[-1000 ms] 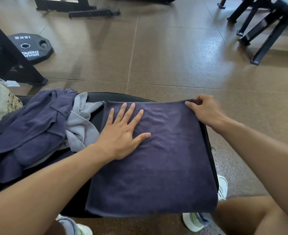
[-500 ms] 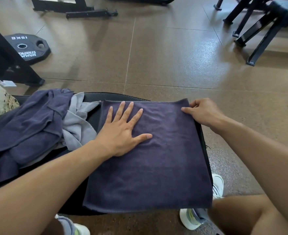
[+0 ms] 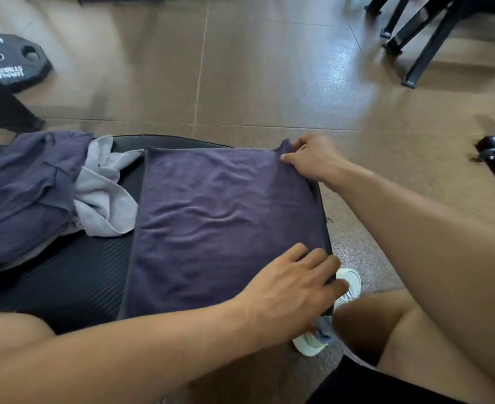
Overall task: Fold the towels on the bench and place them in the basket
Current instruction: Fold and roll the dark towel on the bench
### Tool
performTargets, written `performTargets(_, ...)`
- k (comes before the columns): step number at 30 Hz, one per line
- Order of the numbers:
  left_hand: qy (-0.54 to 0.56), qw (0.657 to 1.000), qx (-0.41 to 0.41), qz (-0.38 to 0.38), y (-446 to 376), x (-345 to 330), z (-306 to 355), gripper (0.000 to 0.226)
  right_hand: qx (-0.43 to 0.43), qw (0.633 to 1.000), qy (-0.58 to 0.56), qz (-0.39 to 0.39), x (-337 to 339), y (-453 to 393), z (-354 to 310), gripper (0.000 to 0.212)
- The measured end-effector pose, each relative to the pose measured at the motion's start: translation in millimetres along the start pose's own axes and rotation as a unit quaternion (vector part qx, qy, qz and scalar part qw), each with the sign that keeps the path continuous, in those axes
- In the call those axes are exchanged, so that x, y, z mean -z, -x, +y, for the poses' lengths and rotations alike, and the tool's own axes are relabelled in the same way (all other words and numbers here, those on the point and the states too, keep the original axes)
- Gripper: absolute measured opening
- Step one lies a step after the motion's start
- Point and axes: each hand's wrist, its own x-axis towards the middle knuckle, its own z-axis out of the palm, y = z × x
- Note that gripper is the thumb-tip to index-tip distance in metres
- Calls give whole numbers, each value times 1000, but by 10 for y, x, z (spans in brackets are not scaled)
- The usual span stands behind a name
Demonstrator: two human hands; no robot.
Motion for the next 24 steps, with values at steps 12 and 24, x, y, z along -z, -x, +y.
performTargets(12, 28, 996, 86, 5, 62, -88, 87, 33, -17, 993, -114, 21, 74, 50, 30, 18)
performTargets(24, 48, 998, 44, 5, -44, -58, 107, 21, 8, 998, -54, 31, 69, 151, -17, 14)
